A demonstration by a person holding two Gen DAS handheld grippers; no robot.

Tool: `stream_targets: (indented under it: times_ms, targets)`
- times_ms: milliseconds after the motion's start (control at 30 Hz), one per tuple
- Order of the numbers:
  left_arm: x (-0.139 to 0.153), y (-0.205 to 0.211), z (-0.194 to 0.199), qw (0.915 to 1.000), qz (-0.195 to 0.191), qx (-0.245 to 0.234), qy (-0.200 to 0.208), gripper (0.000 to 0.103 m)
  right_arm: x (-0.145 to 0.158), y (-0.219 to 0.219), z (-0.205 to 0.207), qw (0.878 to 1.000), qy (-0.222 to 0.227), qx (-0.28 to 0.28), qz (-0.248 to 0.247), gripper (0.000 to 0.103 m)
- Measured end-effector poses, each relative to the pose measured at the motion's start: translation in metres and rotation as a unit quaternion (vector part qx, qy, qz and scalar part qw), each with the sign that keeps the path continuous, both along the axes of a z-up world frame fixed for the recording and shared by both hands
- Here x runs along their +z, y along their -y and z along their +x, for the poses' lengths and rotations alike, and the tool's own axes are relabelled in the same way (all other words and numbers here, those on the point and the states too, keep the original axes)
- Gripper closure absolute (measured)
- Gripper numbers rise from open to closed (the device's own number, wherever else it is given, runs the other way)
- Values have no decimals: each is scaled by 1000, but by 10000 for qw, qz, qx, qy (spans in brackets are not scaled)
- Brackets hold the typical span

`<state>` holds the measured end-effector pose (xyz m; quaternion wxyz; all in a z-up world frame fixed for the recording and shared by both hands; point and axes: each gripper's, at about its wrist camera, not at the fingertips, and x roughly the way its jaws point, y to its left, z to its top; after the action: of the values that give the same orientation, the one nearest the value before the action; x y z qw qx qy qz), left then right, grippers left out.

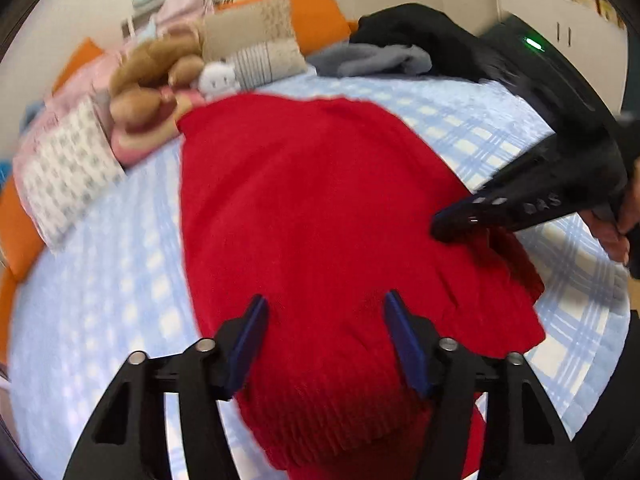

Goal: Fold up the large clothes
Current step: 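Release the shirt and move both open tools to the hem, then close both tools on the ribbed hem of the folded strip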

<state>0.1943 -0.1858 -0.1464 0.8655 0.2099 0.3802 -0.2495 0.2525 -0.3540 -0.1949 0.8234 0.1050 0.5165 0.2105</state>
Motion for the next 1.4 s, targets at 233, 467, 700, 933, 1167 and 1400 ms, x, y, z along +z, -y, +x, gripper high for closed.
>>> stream_targets:
  times_ms: [233, 467, 700, 933, 1167, 1400]
  targets:
    - [-28, 3, -6, 9999, -52, 138, 79, 42, -24, 18, -8, 9984, -60, -492, 274, 103]
    - [10, -14, -24, 9995, -117, 39, 283, 42, 12, 0, -33, 9988, 141, -377, 283, 96]
    - [-8, -40, -24, 9994, -319, 63, -72, 40, 12, -8, -76, 9994, -94, -186, 284, 94]
    - [-4, -51, -19, 9971, -683, -95, -333, 40, 6, -6, -84, 9993, -21, -300, -236, 81]
    - [27, -112, -24, 9988, -483, 9, 70, 31, 43, 5, -109, 9939, 702, -218, -824, 35]
    - [-16, -148, 19, 9832, -606, -163, -1714, 32, 17, 63, -98, 9912, -522, -709, 986, 35]
